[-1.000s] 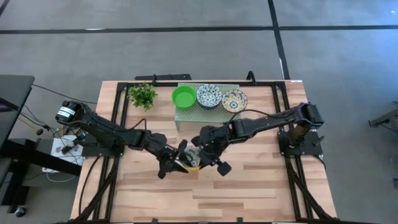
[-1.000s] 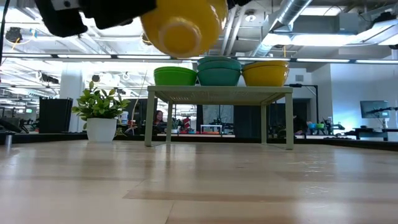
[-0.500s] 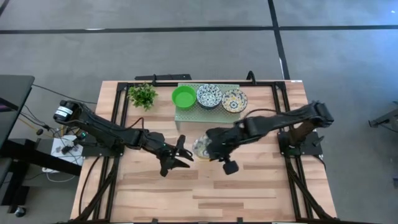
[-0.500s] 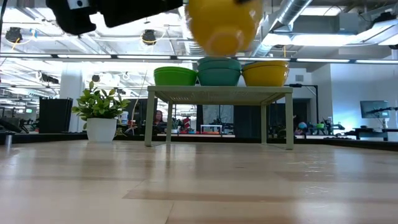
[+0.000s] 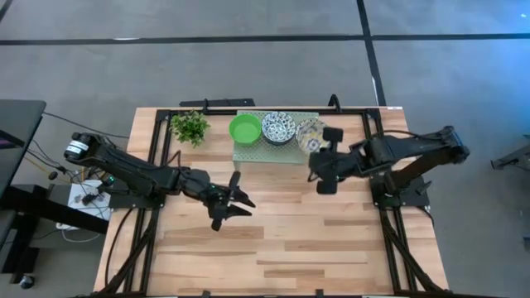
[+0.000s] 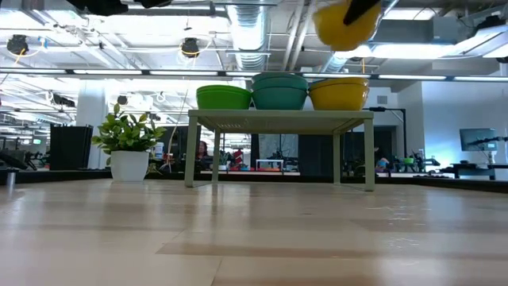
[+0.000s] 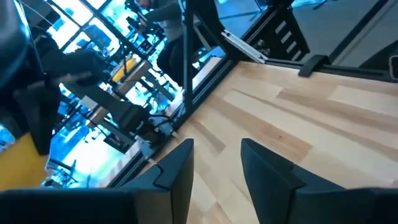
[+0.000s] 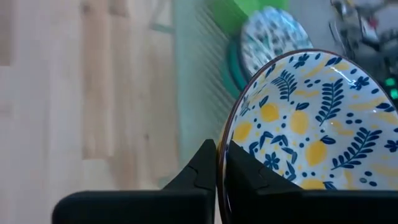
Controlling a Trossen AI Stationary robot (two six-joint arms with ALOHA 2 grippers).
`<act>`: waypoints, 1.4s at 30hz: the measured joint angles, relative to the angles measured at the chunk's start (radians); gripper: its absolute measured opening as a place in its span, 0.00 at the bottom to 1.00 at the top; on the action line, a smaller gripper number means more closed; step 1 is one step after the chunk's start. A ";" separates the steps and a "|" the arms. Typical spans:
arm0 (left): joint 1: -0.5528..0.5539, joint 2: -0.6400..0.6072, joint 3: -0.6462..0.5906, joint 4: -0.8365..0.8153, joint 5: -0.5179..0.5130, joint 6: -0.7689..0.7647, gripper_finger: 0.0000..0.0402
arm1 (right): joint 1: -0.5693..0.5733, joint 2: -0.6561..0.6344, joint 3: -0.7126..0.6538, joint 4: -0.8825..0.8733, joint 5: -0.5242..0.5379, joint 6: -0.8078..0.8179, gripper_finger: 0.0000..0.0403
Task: Pick & Place Mini bowls
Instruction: Stack the yellow bowl on top of the yellow bowl on the shelf
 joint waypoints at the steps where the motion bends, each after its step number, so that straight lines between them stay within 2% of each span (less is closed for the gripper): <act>1: 0.001 -0.004 0.000 0.000 0.000 0.002 0.33 | -0.020 0.000 0.000 -0.008 0.002 0.000 0.02; 7: 0.017 -0.009 0.000 0.000 0.000 0.003 0.31 | -0.150 0.057 0.000 -0.037 -0.004 -0.073 0.03; 17: 0.024 -0.007 0.000 -0.003 0.000 -0.003 0.29 | -0.289 0.149 -0.002 -0.039 -0.123 -0.128 0.03; 28: 0.024 -0.007 0.000 -0.009 0.000 -0.004 0.29 | -0.335 0.145 -0.002 -0.041 -0.139 -0.032 0.05; 33: 0.024 -0.006 0.000 -0.012 0.000 -0.004 0.29 | -0.361 0.146 -0.002 -0.036 -0.234 0.006 0.06; 38: 0.024 -0.006 0.000 -0.012 0.000 -0.004 0.29 | -0.367 0.146 -0.002 -0.036 -0.235 -0.001 0.05; 42: 0.024 -0.006 0.000 -0.012 0.000 -0.004 0.29 | -0.367 0.146 -0.002 -0.036 -0.234 -0.004 0.09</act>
